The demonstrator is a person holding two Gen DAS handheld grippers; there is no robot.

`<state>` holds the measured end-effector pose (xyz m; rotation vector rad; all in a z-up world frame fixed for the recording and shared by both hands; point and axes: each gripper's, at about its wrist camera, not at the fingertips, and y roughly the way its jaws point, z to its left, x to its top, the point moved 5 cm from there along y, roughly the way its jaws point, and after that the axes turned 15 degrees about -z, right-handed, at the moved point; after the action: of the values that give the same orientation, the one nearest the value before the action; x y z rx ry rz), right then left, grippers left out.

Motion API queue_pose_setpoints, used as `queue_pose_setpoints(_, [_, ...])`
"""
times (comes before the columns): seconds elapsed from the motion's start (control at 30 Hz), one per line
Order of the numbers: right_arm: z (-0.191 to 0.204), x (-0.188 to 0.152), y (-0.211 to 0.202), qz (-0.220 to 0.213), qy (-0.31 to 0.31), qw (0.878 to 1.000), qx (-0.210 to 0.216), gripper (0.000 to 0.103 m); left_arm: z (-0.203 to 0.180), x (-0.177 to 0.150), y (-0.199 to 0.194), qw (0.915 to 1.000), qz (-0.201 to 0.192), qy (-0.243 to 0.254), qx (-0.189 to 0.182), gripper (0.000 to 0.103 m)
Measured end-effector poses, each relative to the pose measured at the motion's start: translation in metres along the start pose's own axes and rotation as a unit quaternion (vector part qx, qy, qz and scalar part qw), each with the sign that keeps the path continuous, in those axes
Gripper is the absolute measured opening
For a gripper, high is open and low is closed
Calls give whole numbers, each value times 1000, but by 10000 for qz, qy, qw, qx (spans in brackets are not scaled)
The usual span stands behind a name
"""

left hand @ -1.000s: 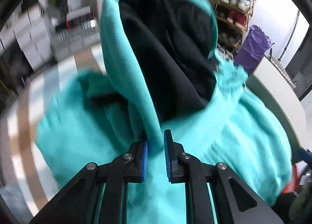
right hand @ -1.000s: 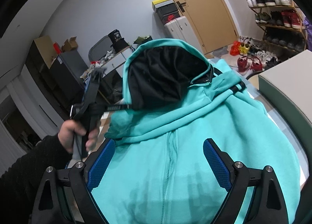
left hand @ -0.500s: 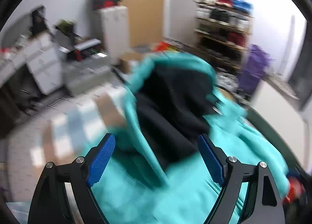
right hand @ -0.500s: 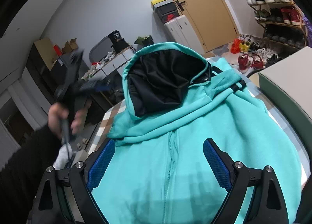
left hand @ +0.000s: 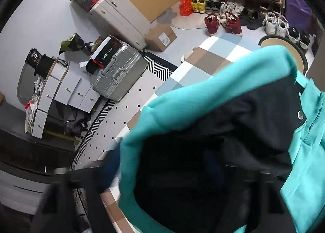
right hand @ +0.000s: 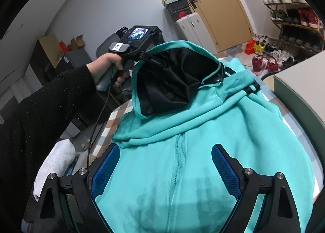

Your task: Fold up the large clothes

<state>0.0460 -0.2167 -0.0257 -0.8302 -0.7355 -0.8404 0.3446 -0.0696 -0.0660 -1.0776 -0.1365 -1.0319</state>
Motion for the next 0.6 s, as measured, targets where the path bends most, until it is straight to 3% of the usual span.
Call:
queue_pose_setpoints(0.03, [-1, 0, 1, 31, 43, 10000, 6, 93, 7, -3, -2, 9999, 44, -95, 88, 24])
queue_pose_setpoints(0.07, [-3, -1, 1, 61, 101, 9999, 29, 93, 15, -5, -5, 9994, 58, -250, 243, 4])
queue_pose_setpoints(0.13, [-2, 0, -1, 36, 151, 9999, 30, 93, 29, -8, -16, 9974, -13, -691, 207, 4])
queue_pose_setpoints(0.27, [5, 0, -5, -53, 33, 10000, 22, 93, 46, -6, -52, 9932, -442, -841, 676, 2])
queue_pose_setpoints(0.4, [7, 0, -5, -112, -95, 9999, -62, 93, 63, 1, -119, 9786, -1415, -1025, 1086, 2])
queue_pose_setpoints(0.47, [5, 1, -5, -155, -158, 9996, -161, 93, 63, -8, -163, 9672, -1991, -1310, 875, 2])
queue_pose_setpoints(0.6, [-7, 9, -9, -358, -90, 9985, -400, 93, 53, -56, -198, 9469, -2469, -2040, 299, 2])
